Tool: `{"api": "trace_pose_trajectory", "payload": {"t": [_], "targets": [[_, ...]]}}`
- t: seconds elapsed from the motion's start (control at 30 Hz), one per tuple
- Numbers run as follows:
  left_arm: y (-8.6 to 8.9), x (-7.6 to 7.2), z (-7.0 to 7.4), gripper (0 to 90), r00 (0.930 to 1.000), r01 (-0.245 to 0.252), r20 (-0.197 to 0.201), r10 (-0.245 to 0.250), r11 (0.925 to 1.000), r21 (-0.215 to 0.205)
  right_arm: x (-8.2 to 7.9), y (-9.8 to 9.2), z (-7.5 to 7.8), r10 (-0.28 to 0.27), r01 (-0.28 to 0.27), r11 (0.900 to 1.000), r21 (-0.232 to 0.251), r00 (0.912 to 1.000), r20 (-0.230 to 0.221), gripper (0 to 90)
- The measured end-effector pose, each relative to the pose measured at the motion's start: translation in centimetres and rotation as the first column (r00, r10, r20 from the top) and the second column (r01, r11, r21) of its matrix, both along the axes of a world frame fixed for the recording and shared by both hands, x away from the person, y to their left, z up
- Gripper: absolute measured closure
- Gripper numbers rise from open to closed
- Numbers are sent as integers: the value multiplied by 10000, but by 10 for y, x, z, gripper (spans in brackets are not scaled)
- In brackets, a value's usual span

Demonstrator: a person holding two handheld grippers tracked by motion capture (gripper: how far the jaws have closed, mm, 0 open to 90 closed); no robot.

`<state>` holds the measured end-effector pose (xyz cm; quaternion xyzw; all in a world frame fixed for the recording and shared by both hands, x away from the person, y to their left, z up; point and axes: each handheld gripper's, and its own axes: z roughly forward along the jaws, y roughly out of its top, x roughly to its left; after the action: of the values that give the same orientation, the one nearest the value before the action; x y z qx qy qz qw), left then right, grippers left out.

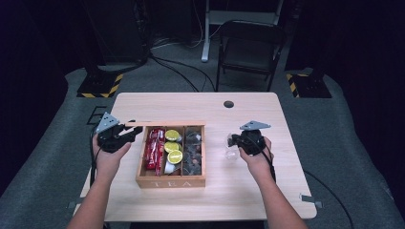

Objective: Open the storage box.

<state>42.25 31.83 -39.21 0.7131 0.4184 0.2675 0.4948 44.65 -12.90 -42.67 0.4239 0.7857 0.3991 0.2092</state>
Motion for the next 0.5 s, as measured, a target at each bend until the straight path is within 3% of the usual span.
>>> {"api": "trace_pose_trajectory", "payload": {"t": [0.43, 0.5], "targets": [[0, 0, 0, 587, 10000, -6, 0, 6, 10000, -4, 0, 0, -9, -101, 95, 9998, -200, 9994, -319, 900], [0, 0, 0, 587, 10000, 0, -4, 0, 10000, 0, 1, 0, -10, -105, 97, 9995, -286, 9996, -276, 861]]}}
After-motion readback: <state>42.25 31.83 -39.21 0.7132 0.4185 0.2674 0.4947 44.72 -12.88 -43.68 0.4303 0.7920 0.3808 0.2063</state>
